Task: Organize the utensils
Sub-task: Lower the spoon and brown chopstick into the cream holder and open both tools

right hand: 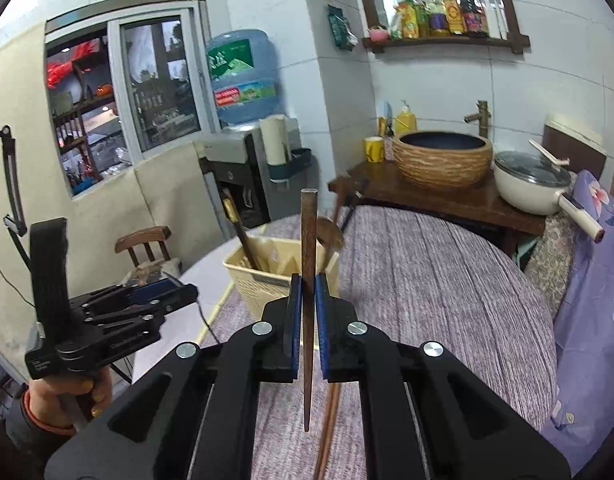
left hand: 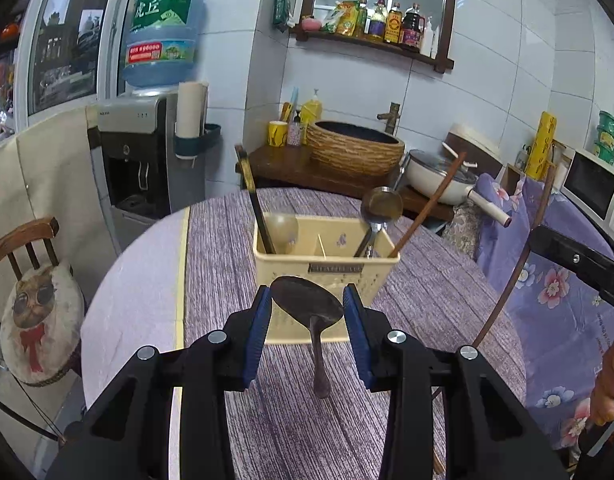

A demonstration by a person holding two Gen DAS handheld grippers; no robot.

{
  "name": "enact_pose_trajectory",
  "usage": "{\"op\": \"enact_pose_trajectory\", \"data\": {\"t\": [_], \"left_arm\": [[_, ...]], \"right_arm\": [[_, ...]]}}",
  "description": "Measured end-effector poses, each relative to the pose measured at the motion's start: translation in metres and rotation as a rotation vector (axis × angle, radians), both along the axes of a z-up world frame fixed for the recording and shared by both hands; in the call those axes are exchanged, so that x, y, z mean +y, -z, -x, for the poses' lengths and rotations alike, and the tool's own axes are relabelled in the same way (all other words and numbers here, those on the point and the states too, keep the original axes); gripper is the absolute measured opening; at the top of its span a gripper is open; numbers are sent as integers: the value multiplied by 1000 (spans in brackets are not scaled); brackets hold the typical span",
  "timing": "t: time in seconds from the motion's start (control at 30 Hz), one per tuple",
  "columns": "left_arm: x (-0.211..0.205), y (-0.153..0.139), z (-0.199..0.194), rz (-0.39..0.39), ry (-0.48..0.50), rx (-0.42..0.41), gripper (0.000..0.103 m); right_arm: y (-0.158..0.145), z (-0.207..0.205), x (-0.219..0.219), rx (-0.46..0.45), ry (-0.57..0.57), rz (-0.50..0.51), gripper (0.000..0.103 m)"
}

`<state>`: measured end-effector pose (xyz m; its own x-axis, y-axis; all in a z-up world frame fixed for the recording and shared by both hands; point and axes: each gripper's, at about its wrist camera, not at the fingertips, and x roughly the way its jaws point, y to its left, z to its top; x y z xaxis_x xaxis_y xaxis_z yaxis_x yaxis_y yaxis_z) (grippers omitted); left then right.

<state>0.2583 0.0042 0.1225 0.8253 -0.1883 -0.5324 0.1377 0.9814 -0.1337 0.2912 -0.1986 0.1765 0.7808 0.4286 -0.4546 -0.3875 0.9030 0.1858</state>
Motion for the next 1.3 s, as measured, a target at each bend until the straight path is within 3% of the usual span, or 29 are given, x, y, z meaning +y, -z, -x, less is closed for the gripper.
{"op": "enact_pose_trajectory", "data": {"t": [0.27,0.47,0.9,1.13,1.3], "left_arm": [[15,-56,-18,28,-50,-113,37],[13,-76,-37,28,-74,-161,37],[16,-62,-70,30,-98,-162,37],[9,-35,-72,-1,-85,-124,37],[11,-36,-74,5,-87,-125,37]], "right_arm": [[-49,-2,31,-123,-18,-38,8],[-71,-29,54,-179,28,-42,8],[-77,-71,63,-251,129,-44,8],[-56,-79,72,-265,146,-10,8],[-79,-78,70,-285,141,-52,8]]}}
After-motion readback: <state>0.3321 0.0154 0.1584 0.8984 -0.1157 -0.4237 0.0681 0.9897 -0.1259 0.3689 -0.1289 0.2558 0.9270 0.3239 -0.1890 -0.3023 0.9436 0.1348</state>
